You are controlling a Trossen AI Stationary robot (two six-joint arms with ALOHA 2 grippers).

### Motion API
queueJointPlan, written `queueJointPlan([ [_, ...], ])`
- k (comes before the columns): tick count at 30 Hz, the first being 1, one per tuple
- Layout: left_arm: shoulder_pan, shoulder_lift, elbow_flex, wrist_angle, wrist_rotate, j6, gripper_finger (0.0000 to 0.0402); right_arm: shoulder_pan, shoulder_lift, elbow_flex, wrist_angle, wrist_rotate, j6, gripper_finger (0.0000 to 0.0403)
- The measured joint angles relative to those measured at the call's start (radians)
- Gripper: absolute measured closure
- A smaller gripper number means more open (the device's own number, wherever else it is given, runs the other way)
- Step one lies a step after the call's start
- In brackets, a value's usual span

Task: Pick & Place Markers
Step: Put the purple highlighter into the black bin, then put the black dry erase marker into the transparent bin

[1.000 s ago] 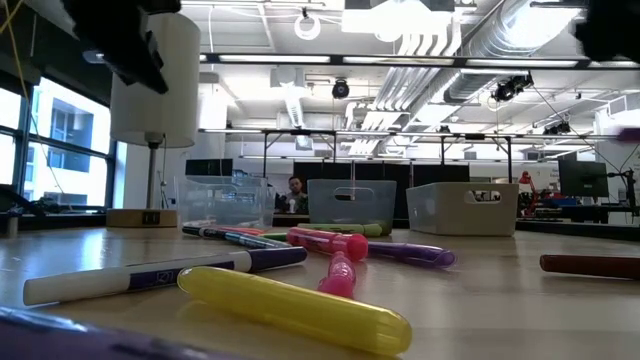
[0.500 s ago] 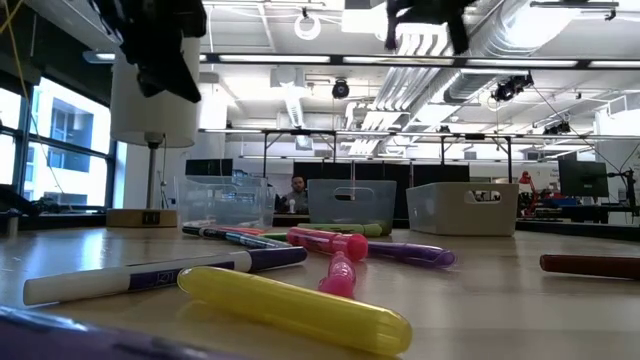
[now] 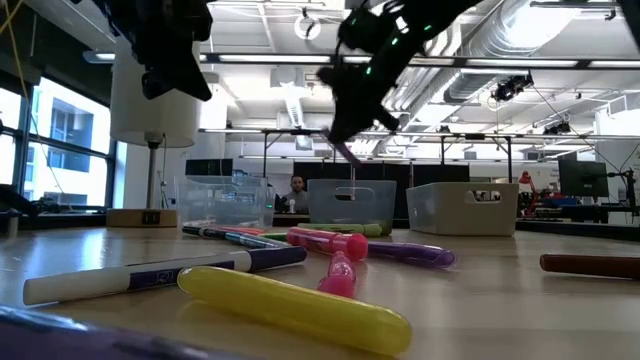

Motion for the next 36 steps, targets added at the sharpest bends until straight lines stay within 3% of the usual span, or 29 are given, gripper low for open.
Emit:
queueJointPlan([
  [3, 0.0, 0.0, 0.0, -0.002, 0.001, -0.036, 0.0401, -0.024, 0.105, 0.094, -0.154, 0.045, -0.012, 0.034],
  [6, 0.0, 0.0, 0.0, -0.004, 0.007, -0.055, 0.0402, -0.044, 0.163, 0.116, -0.213, 0.01, -0.015, 0.0338],
  [11, 0.0, 0.0, 0.0, -0.013, 0.021, -0.065, 0.0401, -0.053, 0.17, 0.081, -0.189, -0.01, 0.015, 0.0328],
  [19, 0.0, 0.0, 0.0, -0.013, 0.024, -0.031, 0.0401, -0.053, 0.14, 0.083, -0.208, -0.019, 0.04, 0.0272],
  [27, 0.0, 0.0, 0.0, -0.044, 0.081, -0.012, 0.0402, -0.014, 0.0, 0.083, -0.3, 0.018, 0.034, 0.0255],
  [33, 0.0, 0.011, 0.0, -0.048, 0.091, -0.013, 0.0402, 0.104, -0.139, 0.077, -0.417, 0.104, 0.04, 0.0267],
  [36, 0.0, 0.02, 0.0, -0.048, 0.096, -0.01, 0.0399, 0.195, -0.222, 0.002, -0.421, 0.109, 0.046, 0.0274],
])
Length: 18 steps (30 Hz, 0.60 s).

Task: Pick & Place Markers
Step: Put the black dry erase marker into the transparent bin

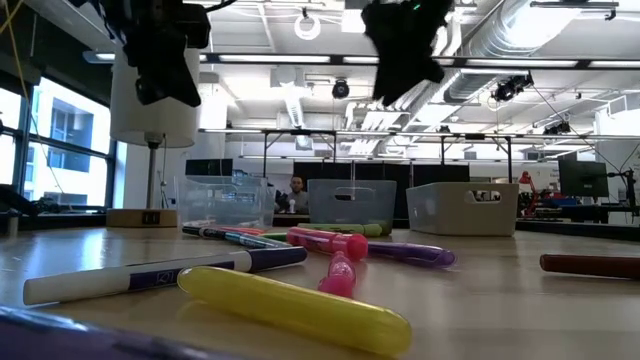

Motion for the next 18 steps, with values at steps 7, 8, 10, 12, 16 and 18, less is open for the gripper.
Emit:
queueJointPlan([
  [7, -0.001, 0.068, 0.0, 0.025, 0.056, 0.079, 0.0322, 0.266, -0.261, -0.389, 0.263, 0.009, 0.345, 0.0304],
  [8, -0.001, 0.078, 0.0, 0.021, 0.054, 0.104, 0.0306, 0.311, -0.295, -0.443, 0.311, 0.03, 0.404, 0.0309],
  [10, -0.001, 0.102, 0.0, 0.023, 0.052, 0.154, 0.0277, 0.404, -0.357, -0.543, 0.402, 0.086, 0.513, 0.0322],
  [12, 0.0, 0.13, 0.0, 0.019, 0.074, 0.218, 0.0253, 0.495, -0.402, -0.625, 0.489, 0.164, 0.599, 0.0335],
  [16, -0.001, 0.196, 0.0, 0.019, 0.132, 0.367, 0.0227, 0.643, -0.455, -0.734, 0.62, 0.309, 0.713, 0.0364],
  [18, -0.011, 0.241, 0.0, 0.024, 0.127, 0.417, 0.0224, 0.695, -0.464, -0.764, 0.647, 0.347, 0.747, 0.0378],
])
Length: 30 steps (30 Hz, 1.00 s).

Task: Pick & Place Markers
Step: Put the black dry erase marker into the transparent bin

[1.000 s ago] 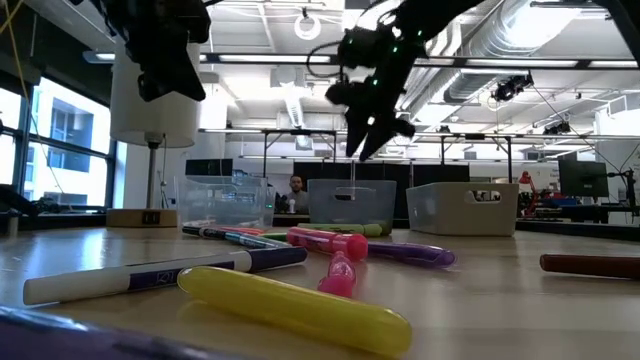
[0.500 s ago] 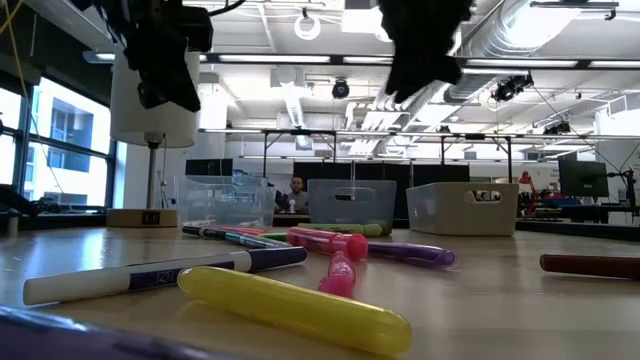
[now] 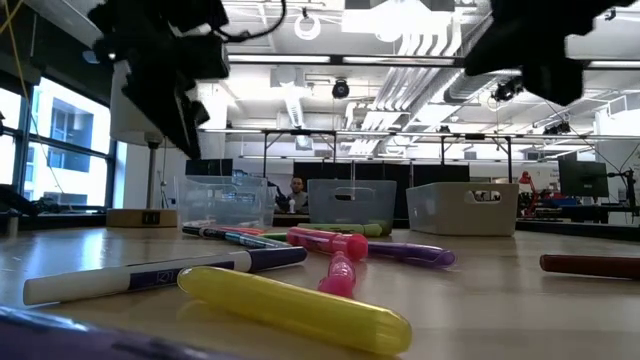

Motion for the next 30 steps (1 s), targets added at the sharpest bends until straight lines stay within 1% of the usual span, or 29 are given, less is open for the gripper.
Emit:
queueJointPlan([
  [4, -0.028, 0.095, 0.0, -0.007, -0.051, 0.079, 0.0222, 0.057, -0.002, -0.011, 0.006, 0.076, 0.023, 0.0399],
  [7, -0.045, 0.169, 0.0, -0.017, -0.131, 0.104, 0.0222, 0.073, -0.002, -0.011, 0.024, 0.116, -0.015, 0.0399],
  [10, -0.042, 0.231, 0.0, -0.004, -0.209, 0.103, 0.0222, 0.075, -0.007, -0.011, 0.029, 0.111, -0.041, 0.0396],
  [15, -0.042, 0.306, 0.025, -0.005, -0.291, 0.111, 0.0222, 0.075, -0.01, -0.011, 0.027, 0.071, -0.091, 0.04],
  [19, -0.042, 0.339, 0.074, 0.002, -0.31, 0.113, 0.0222, 0.074, -0.021, -0.01, 0.023, 0.057, -0.153, 0.0402],
  [22, -0.042, 0.359, 0.103, 0.002, -0.333, 0.121, 0.0222, 0.073, -0.049, -0.01, -0.013, 0.052, -0.179, 0.0402],
  [26, -0.042, 0.389, 0.106, -0.005, -0.309, 0.143, 0.0222, 0.073, -0.106, -0.01, -0.099, 0.048, -0.179, 0.0402],
  [30, -0.042, 0.437, 0.107, -0.003, -0.316, 0.126, 0.0222, 0.073, -0.145, -0.01, -0.15, 0.048, -0.18, 0.0402],
])
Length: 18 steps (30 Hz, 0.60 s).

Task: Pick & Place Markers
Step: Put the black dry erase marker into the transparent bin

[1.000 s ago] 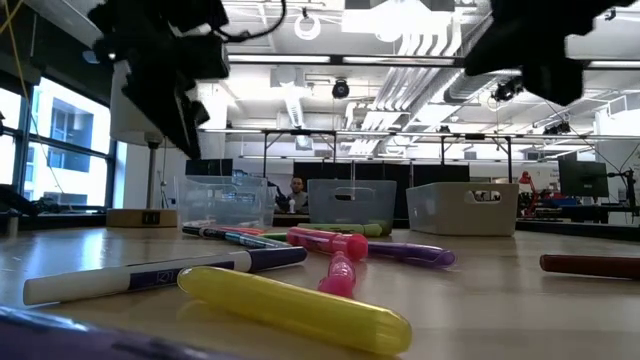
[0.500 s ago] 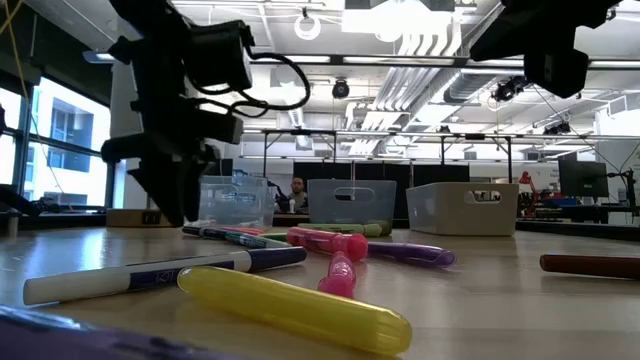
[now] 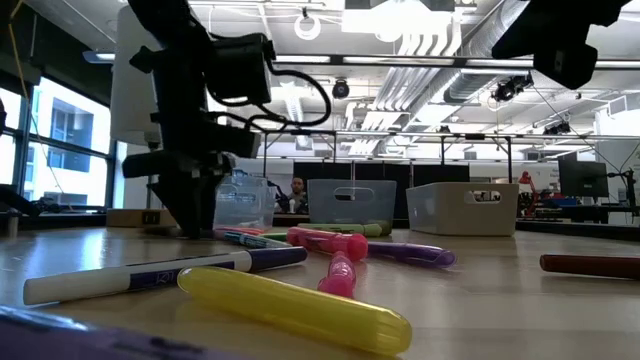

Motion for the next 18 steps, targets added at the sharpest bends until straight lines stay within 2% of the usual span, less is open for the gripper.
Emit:
queueJointPlan([
  [3, 0.0, 0.016, 0.003, 0.001, 0.008, -0.007, 0.0222, 0.0, -0.014, 0.0, -0.016, -0.007, -0.016, 0.0402],
  [6, 0.001, 0.032, 0.003, 0.0, 0.062, -0.035, 0.0222, 0.0, -0.026, 0.0, -0.027, -0.023, -0.022, 0.0403],
  [12, -0.026, 0.034, 0.002, -0.023, 0.082, -0.237, 0.0224, 0.0, -0.061, 0.0, -0.076, -0.027, -0.023, 0.0402],
  [18, -0.076, 0.035, 0.002, -0.063, 0.097, -0.373, 0.0263, 0.0, -0.097, 0.0, -0.107, 0.005, -0.049, 0.0402],
])
